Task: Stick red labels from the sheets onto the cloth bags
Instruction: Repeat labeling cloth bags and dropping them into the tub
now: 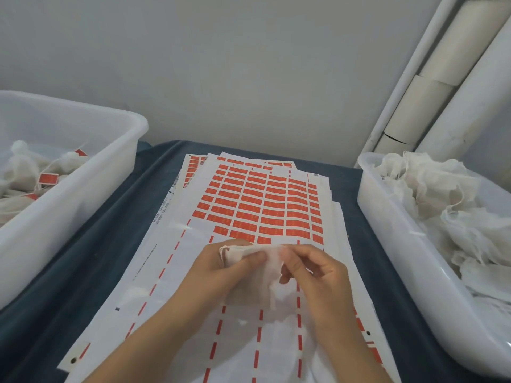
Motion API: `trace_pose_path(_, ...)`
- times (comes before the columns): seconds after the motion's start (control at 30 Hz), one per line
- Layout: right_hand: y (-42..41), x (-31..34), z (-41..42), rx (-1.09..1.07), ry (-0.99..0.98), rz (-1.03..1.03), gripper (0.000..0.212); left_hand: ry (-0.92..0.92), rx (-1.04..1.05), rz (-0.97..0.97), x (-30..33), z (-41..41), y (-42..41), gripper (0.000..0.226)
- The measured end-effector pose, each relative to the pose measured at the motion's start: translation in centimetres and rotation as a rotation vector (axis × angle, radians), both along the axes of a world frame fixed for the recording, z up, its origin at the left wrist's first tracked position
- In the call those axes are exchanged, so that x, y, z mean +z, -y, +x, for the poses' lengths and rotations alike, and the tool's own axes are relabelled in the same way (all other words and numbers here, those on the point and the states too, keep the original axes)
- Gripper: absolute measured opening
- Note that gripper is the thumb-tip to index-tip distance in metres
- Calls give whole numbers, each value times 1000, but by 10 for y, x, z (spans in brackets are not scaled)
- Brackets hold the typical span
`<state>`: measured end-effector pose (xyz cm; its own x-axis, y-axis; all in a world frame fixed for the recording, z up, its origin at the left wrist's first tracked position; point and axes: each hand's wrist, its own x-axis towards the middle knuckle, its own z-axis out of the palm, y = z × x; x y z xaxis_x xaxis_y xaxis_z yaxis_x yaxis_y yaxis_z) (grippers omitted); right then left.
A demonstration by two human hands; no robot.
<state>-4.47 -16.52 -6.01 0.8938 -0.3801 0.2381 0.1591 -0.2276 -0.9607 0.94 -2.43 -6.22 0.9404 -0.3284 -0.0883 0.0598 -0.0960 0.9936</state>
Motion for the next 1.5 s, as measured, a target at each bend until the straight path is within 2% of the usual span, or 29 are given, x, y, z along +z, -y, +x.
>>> trace_pose_path(0.1,4,3,1,-7,25,97,25,-23,33,1,0,1,1,53)
trace_pose_path(0.17,4,5,0,14,16,90,30,-16,25,-2,1,0,1,56)
trace_pose_path(0.27,0,3,-1,50,-17,-45,22,8,-21,-1,3,-2,3,52)
trace_pose_path(0.37,1,2,-2,3,-28,0,18,32,-44,-35,4,-3,3,52)
trace_pose_path(0.5,4,2,-2,-73,-21,105,19,106,-19,-166,10,-4,2,34)
trace_pose_path(0.6,2,4,-2,-40,-14,125,24,113,14,-173,12,-6,1,27)
trace_pose_path(0.7,4,10,-3,46,-16,71,31,144,-139,-72,13,-5,-2,30)
trace_pose_path(0.8,4,15,-5,166,-63,-65,22,172,-323,25,15,-7,-2,31)
trace_pose_path(0.9,6,14,-6,191,-62,-131,12,176,-348,54,13,-7,-1,31)
trace_pose_path(0.97,9,16,-7,172,-53,-77,10,148,-336,55,13,-6,-3,22)
trace_pose_path(1.03,12,19,-8,159,-51,-12,7,105,-370,39,13,-5,-5,26)
trace_pose_path(1.2,3,17,-10,179,-56,-62,16,147,-440,-54,16,-12,-3,21)
trace_pose_path(1.27,3,18,-11,124,-68,6,21,166,-480,-59,15,-14,-2,24)
trace_pose_path(1.4,15,19,-10,-37,-60,270,22,177,-605,3,16,-18,4,24)
trace_pose_path(1.5,14,17,-9,-39,-73,384,21,234,-633,85,12,-18,6,25)
